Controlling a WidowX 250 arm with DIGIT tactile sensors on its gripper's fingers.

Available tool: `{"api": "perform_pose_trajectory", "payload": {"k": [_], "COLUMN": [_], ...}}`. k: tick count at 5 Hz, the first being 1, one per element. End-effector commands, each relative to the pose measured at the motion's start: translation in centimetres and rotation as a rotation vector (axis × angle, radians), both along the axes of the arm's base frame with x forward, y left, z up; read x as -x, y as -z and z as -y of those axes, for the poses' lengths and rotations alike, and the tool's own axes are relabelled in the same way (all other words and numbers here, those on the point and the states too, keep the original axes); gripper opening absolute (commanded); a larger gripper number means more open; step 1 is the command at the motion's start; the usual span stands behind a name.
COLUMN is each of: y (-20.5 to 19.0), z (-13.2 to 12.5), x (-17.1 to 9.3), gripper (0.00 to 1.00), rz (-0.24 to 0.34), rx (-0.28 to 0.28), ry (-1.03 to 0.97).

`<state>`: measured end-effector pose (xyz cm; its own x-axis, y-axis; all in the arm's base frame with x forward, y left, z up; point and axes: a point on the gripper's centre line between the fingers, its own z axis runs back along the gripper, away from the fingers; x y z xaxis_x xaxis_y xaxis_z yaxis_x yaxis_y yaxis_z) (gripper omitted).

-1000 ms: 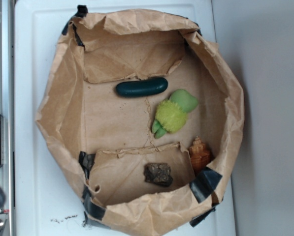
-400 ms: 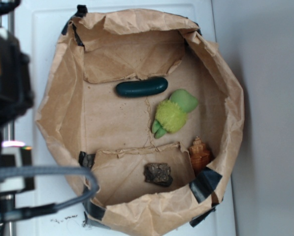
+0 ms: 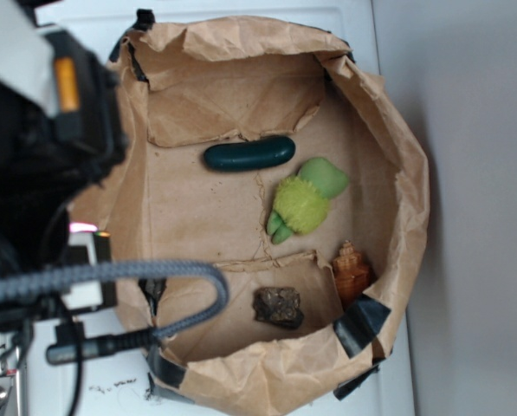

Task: Grab the plastic pickle.

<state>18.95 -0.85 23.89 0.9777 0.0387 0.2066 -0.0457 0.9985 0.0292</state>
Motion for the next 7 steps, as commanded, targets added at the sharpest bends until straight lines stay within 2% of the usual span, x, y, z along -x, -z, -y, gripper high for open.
{"api": "perform_pose_trajectory", "payload": {"k": [1,2,6,7], "y": [8.9,14.2,14.2,15.6], "z": [-3.0,-5.6,-5.6,-5.8], "x": [-7.1,-9.6,-9.6,-9.5], "gripper": [1.00,1.00,1.00,1.00], "rz": [-0.008,-0.110,-0.110,-0.100], "rx": [-0.131,-0.134,-0.134,-0.085], "ry": [0.132,0.177,0.177,0.154]}}
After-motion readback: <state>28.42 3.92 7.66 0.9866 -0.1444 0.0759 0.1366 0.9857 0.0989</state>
